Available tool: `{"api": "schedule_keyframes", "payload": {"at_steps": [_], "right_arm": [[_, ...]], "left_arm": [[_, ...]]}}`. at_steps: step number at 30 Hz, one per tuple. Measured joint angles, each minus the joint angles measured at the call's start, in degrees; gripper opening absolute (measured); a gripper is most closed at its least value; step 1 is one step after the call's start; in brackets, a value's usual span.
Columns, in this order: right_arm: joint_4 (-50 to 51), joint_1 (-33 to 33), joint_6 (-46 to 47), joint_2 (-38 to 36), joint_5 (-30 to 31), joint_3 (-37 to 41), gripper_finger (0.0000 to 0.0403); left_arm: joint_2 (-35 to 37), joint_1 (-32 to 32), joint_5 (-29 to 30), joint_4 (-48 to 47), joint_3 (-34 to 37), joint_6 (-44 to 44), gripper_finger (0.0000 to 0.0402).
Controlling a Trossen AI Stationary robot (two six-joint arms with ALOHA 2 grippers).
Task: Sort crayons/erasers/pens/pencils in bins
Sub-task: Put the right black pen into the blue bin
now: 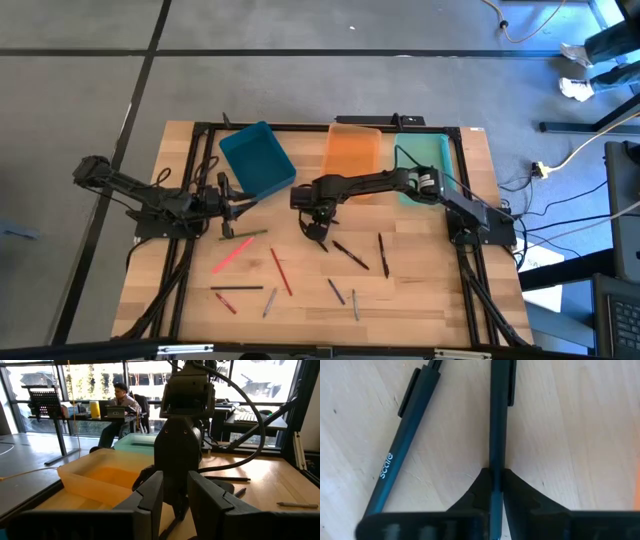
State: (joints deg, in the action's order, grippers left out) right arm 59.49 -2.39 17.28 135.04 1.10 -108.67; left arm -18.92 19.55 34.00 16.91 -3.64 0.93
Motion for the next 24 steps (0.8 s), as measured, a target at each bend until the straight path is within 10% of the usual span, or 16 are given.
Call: {"api": "schedule_keyframes", "payload": {"at_steps": [14,24], "right_arm": [[5.98,-2.31,-2.49,0.39,0.97,-16.06,0.0037],[-21.52,-8.27,-0.54,0.63,-1.61,-19.51,0.0045]], "left_arm": [[0.00,0.00,0.02,0.00,0.00,0.02,0.0081],[0.02,-0.02,3.80,0.57,-0.02,-1.88,0.0081]]}}
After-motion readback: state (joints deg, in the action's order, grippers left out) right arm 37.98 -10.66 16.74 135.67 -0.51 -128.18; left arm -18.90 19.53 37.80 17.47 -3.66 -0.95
